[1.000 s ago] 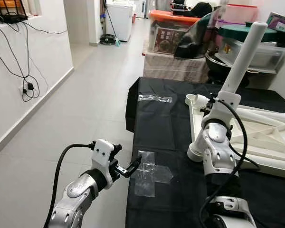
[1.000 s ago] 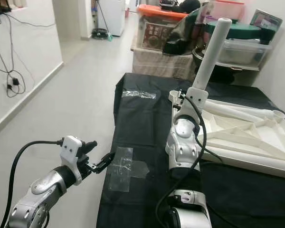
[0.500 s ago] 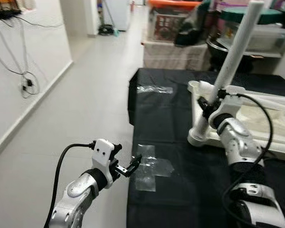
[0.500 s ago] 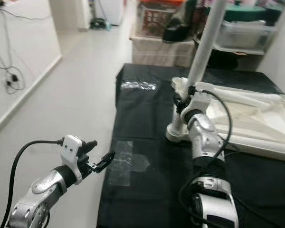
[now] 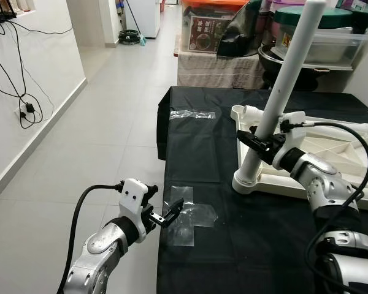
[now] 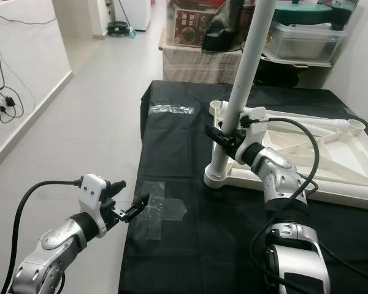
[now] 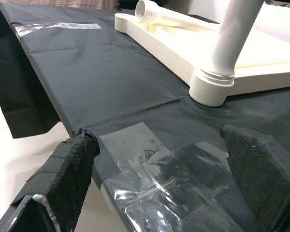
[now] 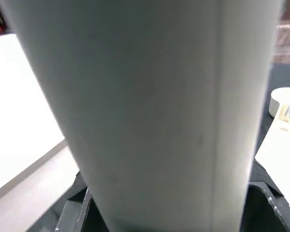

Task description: Building children table

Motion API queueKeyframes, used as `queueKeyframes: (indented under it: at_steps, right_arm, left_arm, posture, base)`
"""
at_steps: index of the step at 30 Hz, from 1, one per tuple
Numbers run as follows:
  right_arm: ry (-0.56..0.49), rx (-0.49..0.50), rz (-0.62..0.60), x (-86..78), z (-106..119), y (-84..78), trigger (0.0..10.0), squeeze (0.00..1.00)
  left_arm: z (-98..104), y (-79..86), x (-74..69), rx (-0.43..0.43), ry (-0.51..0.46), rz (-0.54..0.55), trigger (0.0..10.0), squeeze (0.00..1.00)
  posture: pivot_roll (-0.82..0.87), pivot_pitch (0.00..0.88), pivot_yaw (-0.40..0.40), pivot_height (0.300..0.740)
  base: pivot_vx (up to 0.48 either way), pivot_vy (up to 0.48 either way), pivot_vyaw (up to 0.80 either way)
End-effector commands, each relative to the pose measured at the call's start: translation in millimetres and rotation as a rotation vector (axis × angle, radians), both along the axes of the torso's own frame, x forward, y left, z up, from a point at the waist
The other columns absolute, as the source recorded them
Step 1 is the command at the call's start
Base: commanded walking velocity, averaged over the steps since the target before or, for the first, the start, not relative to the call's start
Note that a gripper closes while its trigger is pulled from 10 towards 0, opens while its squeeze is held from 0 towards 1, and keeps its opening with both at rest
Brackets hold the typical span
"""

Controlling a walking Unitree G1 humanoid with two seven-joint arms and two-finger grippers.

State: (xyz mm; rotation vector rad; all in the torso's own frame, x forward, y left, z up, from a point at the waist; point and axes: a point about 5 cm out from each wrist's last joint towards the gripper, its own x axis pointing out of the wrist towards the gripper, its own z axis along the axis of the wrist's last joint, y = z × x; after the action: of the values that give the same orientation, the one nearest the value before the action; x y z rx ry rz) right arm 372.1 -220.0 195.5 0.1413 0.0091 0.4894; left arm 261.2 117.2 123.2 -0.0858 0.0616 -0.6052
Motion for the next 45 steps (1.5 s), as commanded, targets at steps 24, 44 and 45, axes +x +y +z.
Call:
queueKeyframes:
  at_steps: [24, 44, 45]
  right_arm:
    - [0.096, 0.043, -0.831, -14.8, -19, 31.3, 10.0, 1.00]
    - [0.052, 0.103, -0.005, -3.6, 6, -1.7, 1.6, 0.00]
    - [0.045, 0.114, -0.043, 0.1, 8, -1.5, 0.0, 0.00]
  left_arm:
    - [-2, -3.2, -0.1, 0.003, 0.005, -0.008, 10.0, 0.00]
    - [-1, -1.9, 0.8, 0.006, 0.001, -0.007, 10.0, 0.00]
    - [-1, -1.5, 0.9, 0.007, 0.001, -0.007, 10.0, 0.00]
  posture:
    - [0.07, 0.000, -0.070, 0.740]
    - [0.07, 0.000, -0.072, 0.740]
    - [0.08, 0.000, -0.073, 0.740]
  base:
    - [0.000, 0.000, 0.00]
    - [0.000, 0.000, 0.00]
    - [0.000, 0.000, 0.00]
